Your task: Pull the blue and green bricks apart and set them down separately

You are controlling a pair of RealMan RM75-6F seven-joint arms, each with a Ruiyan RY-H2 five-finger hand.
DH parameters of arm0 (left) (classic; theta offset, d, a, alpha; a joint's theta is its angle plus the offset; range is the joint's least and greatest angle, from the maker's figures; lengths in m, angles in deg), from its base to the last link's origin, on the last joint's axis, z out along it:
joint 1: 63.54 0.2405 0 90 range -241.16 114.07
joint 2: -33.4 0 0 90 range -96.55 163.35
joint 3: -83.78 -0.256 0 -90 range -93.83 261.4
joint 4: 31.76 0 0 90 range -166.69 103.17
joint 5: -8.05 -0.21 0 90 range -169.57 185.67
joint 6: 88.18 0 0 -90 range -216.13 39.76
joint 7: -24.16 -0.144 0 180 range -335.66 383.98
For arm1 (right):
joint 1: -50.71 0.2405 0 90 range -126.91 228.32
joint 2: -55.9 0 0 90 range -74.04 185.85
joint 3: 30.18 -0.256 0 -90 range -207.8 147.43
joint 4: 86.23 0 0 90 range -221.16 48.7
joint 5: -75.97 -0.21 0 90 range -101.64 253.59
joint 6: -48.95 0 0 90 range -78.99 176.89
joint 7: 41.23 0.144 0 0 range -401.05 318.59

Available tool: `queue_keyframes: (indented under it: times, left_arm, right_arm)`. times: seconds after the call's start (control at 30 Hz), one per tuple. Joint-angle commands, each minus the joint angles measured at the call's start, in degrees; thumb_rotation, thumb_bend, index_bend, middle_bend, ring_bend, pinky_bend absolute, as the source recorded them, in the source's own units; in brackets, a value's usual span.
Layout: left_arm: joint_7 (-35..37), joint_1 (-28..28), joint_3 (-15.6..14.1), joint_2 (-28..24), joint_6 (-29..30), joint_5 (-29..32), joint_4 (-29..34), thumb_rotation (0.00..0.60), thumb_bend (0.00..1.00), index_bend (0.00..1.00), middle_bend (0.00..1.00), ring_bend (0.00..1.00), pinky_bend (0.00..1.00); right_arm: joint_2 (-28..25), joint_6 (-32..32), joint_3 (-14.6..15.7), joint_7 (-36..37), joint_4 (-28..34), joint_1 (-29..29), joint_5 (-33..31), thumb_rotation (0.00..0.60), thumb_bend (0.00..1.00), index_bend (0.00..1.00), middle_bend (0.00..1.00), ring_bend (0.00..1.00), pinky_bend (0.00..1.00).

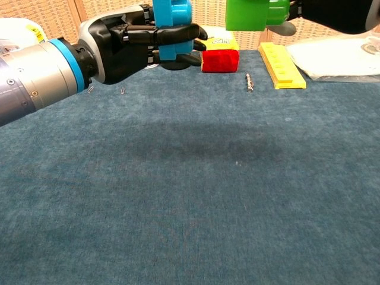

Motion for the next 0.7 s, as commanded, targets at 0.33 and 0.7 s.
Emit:
queue_keyframes:
  times: [0.33,0.7]
  left_arm:
    - [-11.41,4.21,-3.12,-7.31,4.94,-0.71,2.57,0.600,0.38,0.76,0.52,0.38,0.38]
    - [-33.86,11.65,-6.18,-18.97,13.50,2.67,11.59,0.600,0.38,0.76,0.52,0.38,0.38]
  right_arm:
    - [-4.01,-6.93,2.73,-6.13,-5.52,2.08,0.43,0.600,0.13,0.79,0.72,0.73,0.74]
    - [-4.57,-9.91,9.12,-30.52,-13.52,4.61,5.25,0.600,0.11,0.72,0.64,0.62,0.63]
